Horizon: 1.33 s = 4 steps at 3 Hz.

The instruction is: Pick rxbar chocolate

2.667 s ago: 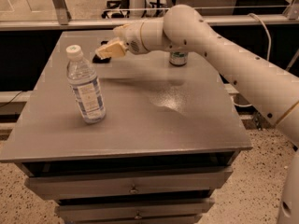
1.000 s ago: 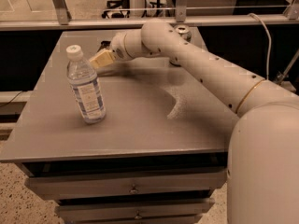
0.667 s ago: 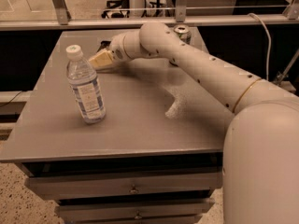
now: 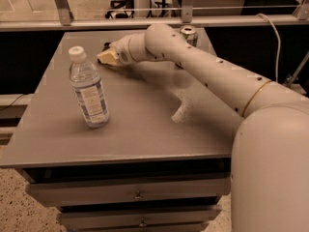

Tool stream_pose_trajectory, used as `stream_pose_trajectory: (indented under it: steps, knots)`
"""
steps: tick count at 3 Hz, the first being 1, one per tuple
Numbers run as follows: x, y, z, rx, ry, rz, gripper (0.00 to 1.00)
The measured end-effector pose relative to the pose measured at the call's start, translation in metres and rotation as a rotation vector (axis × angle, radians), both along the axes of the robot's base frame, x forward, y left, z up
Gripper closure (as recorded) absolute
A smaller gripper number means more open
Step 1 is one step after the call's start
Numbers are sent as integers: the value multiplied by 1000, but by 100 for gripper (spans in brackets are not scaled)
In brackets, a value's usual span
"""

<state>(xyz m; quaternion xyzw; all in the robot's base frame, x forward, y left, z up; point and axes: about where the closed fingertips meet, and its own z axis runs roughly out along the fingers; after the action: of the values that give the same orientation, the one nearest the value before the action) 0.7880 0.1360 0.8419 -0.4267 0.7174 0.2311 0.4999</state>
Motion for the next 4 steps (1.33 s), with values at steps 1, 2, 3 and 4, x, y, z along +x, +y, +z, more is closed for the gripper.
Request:
stream_pose_trajectory:
  steps: [1, 2, 3, 4]
  knots:
    - [0, -4, 8, 2, -19, -4, 94]
    - [-2, -3, 39, 14, -81, 16, 100]
    - [-9, -1, 85, 36, -171, 54, 100]
    - [-19, -2, 122, 62, -238, 91, 100]
